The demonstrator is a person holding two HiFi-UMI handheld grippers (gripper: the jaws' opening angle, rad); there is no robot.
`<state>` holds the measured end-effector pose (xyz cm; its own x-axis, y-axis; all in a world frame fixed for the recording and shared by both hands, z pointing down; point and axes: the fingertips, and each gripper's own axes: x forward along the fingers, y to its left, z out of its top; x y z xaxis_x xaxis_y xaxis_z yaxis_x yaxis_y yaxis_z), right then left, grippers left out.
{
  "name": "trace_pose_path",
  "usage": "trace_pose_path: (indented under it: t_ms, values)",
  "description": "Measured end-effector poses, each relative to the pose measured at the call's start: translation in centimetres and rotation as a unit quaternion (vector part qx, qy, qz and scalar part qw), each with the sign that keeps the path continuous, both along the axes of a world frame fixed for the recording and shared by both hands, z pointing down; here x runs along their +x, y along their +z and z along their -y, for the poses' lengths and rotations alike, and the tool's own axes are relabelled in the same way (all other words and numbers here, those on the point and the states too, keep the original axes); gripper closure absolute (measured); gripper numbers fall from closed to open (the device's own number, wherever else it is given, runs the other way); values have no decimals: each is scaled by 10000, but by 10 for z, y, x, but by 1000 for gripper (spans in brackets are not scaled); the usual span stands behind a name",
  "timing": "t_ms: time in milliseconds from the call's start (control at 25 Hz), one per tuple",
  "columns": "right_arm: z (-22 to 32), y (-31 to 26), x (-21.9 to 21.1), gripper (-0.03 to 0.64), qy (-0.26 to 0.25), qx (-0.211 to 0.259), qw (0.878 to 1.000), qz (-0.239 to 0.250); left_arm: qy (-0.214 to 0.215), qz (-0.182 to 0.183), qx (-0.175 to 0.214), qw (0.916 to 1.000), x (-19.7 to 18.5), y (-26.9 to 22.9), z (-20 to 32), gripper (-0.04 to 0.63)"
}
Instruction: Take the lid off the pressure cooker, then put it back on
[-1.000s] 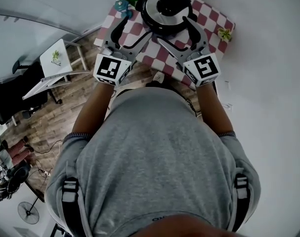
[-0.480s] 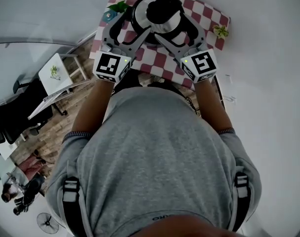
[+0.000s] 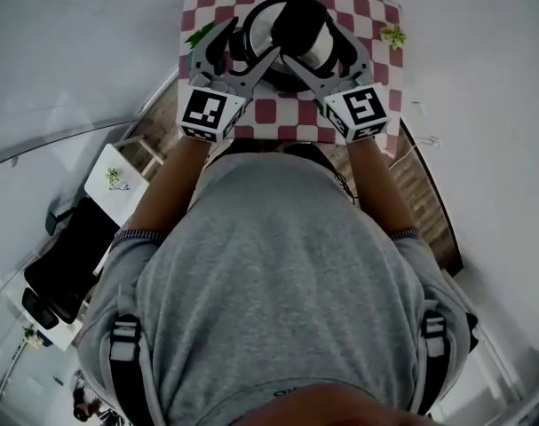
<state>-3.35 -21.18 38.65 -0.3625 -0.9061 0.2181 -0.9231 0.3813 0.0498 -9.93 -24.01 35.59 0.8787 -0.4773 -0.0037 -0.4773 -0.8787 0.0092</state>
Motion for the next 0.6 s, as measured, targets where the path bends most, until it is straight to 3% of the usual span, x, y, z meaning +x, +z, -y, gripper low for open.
trace_pose_path:
  t_ms: [160, 320, 440, 600]
  values:
    - [10, 8, -7, 187, 441, -112, 9989, -124, 436, 214, 44, 9988, -5, 12, 15, 232]
    - [13, 19, -3, 187, 690, -307, 9966, -337, 1008, 651, -67, 9928, 3, 32, 21, 232]
    - [12, 29, 0, 193, 764, -513, 9942, -558, 1464, 1054, -47, 9836, 13, 47, 17, 232]
    - [11, 45, 6, 196, 684, -928, 9904, -769, 1924, 1727, 254, 9657, 27, 65, 13, 232]
